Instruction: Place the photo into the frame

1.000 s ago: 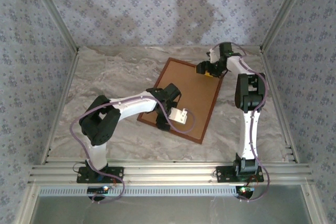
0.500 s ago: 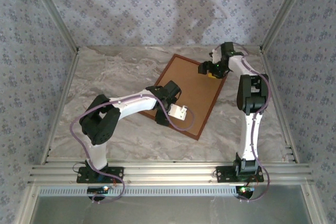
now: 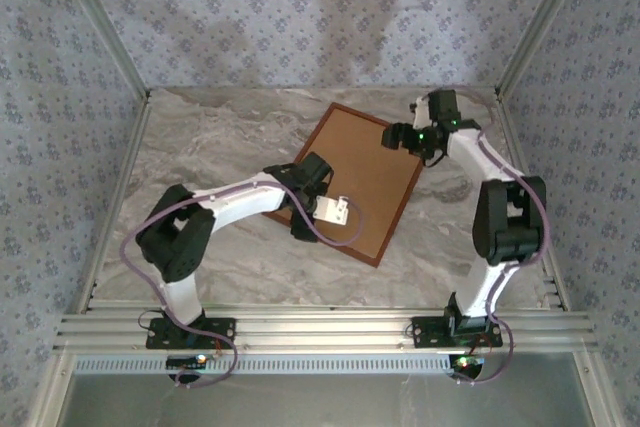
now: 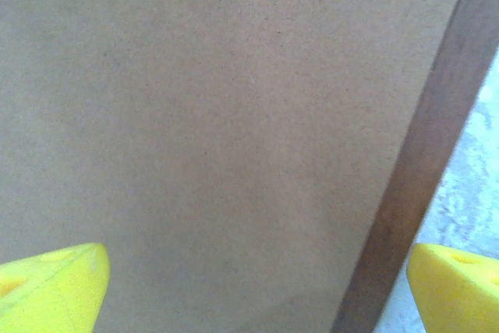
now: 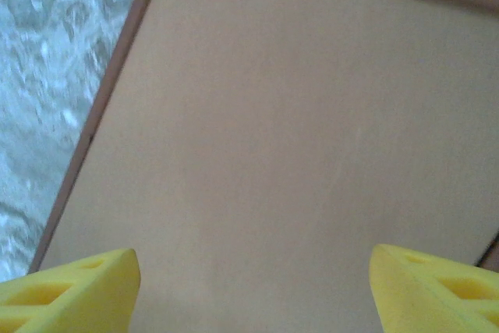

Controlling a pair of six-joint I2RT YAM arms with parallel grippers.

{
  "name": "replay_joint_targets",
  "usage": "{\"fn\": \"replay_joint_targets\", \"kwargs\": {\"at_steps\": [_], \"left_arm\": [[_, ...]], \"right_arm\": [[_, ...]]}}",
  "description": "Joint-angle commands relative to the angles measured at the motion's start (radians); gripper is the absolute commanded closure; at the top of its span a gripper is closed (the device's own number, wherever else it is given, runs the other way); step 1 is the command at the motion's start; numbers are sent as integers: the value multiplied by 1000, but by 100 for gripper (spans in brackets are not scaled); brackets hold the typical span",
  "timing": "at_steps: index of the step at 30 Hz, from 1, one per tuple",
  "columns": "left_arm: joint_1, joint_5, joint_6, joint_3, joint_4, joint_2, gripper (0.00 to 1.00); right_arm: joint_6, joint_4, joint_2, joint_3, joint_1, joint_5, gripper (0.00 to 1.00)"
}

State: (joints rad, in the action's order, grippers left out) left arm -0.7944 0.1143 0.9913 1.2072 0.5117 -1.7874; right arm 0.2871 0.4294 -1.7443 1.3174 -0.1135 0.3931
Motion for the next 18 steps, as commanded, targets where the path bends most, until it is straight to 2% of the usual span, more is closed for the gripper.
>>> {"fn": "replay_joint_targets", "kwargs": {"at_steps": [1, 5, 8, 10, 12, 15, 18], "left_arm": [[13, 138, -102, -76, -80, 104, 2], [47, 223, -277, -208, -217, 214, 2], [113, 206, -555, -310, -374, 302, 1], [174, 146, -778, -354, -444, 340, 1], [243, 88, -978, -344, -419, 338, 1], [368, 80, -1223, -294, -319, 277, 6], [442, 106, -1318, -265, -291, 203, 8]], "right_arm": [[83, -30, 142, -156, -45, -84, 21], [124, -3, 275, -310, -90, -109, 21], [136, 81, 332, -370, -126, -98, 21], [157, 114, 367, -414, -147, -79, 21], [181, 129, 391, -456, -161, -49, 21], [199, 145, 408, -495, -186, -33, 22], [209, 144, 406, -512, -218, -11, 24]]}}
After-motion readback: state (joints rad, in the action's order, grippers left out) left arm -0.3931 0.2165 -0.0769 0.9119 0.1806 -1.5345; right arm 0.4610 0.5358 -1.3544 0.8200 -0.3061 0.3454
